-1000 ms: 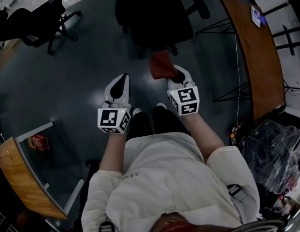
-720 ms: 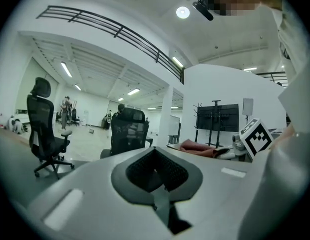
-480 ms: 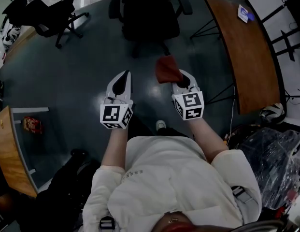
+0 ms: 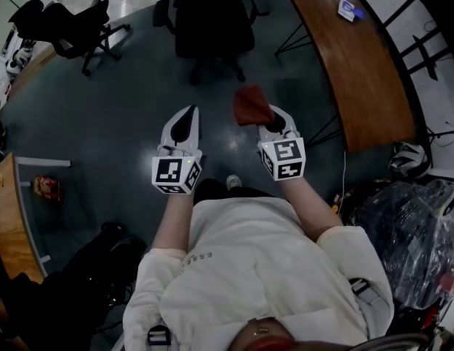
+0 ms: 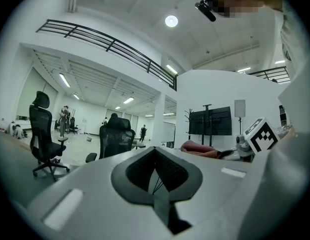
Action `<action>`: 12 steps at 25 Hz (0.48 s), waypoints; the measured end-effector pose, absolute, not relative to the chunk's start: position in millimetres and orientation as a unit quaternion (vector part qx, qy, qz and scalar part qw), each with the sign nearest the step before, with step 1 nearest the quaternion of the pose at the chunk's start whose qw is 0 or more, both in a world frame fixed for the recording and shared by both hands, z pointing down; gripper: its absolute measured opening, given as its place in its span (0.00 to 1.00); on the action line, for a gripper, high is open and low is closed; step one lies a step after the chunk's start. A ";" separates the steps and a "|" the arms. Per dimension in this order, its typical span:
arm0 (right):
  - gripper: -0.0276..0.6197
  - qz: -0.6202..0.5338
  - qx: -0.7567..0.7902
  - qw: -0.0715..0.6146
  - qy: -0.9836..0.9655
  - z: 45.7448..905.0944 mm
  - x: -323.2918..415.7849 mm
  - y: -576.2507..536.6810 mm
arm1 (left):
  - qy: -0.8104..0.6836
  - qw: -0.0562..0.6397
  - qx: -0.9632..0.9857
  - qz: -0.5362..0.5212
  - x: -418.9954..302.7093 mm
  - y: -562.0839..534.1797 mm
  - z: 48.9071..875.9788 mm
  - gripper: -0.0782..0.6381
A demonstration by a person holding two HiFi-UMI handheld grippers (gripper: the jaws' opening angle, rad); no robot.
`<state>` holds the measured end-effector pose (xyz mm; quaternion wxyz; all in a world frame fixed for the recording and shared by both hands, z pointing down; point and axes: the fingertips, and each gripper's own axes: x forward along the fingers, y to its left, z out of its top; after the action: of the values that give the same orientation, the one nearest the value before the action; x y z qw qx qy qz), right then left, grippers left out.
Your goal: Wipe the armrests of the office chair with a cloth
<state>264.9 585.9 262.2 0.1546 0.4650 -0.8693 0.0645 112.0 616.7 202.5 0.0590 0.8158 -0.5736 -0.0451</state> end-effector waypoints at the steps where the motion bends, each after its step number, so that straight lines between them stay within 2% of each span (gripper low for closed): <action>1: 0.11 0.063 0.467 0.153 -0.869 260.5 267.0 589.2 | -0.572 0.059 0.816 -0.047 114.1 619.6 201.3 0.13; 12: 0.11 0.088 0.483 0.145 -0.859 251.7 260.3 625.1 | -0.548 0.069 0.832 -0.040 116.3 652.6 187.4 0.13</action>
<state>260.3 625.1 251.7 0.1451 0.4829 -0.8591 0.0876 116.3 652.6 187.4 0.0694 0.8324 -0.5484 -0.0397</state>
